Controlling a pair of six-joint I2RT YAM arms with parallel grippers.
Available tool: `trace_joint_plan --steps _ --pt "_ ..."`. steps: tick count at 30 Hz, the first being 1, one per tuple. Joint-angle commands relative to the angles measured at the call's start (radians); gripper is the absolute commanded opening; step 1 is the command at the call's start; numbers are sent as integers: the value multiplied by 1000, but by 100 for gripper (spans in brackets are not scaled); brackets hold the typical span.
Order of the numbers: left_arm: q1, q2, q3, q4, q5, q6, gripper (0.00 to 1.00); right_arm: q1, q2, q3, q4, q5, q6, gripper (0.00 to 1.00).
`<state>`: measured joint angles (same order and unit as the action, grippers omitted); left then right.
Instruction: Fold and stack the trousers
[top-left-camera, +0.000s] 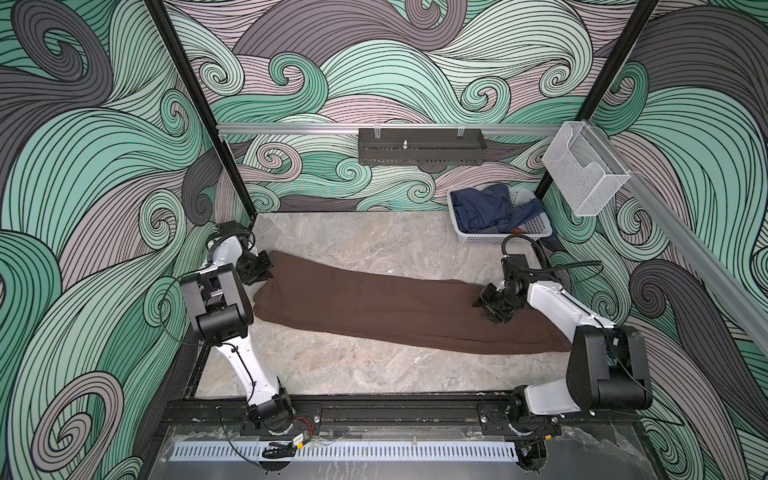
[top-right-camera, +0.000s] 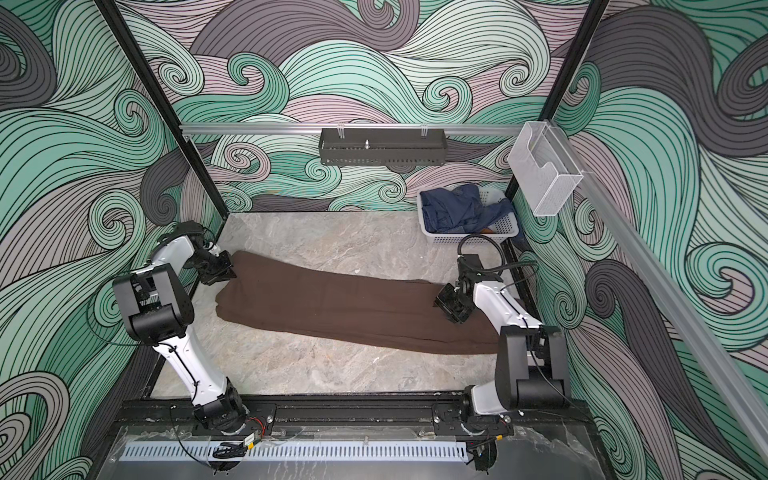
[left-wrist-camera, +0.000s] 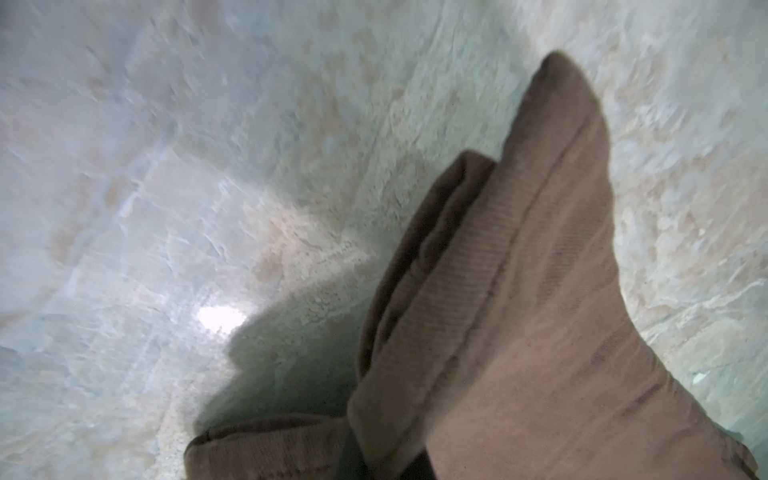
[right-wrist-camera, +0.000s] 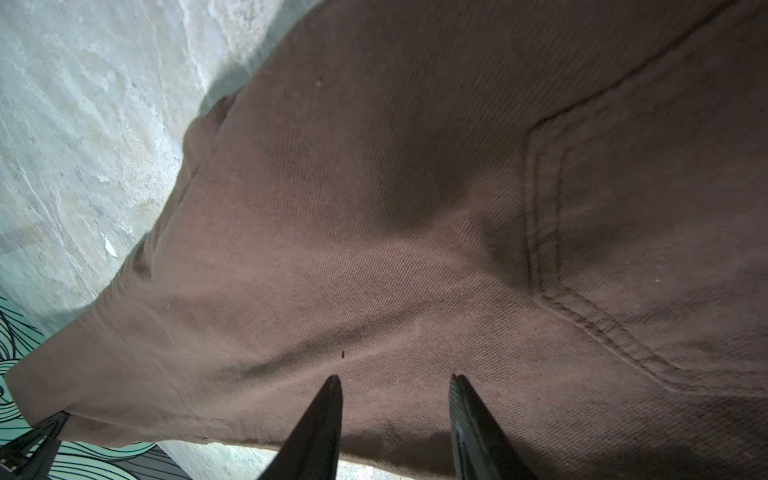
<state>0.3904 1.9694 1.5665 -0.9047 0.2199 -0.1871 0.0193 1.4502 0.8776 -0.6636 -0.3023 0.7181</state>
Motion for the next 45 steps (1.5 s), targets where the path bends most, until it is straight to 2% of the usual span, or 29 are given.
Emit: trace_joint_plan --steps 1,5,10,23,35,45 --pt "9 15 64 11 -112 -31 0 16 -45 11 -32 35 15 45" --pt "25 16 90 21 -166 -43 0 25 -65 11 -38 47 21 45" --pt "31 72 181 -23 -164 -34 0 37 -53 34 -53 54 28 45" --pt "11 67 162 -59 -41 -8 0 82 -17 47 -21 53 64 45" --pt "-65 -91 92 -111 -13 -4 0 85 37 40 30 12 58 46" --pt "-167 -214 109 -183 45 -18 0 85 56 26 70 -16 49 46"
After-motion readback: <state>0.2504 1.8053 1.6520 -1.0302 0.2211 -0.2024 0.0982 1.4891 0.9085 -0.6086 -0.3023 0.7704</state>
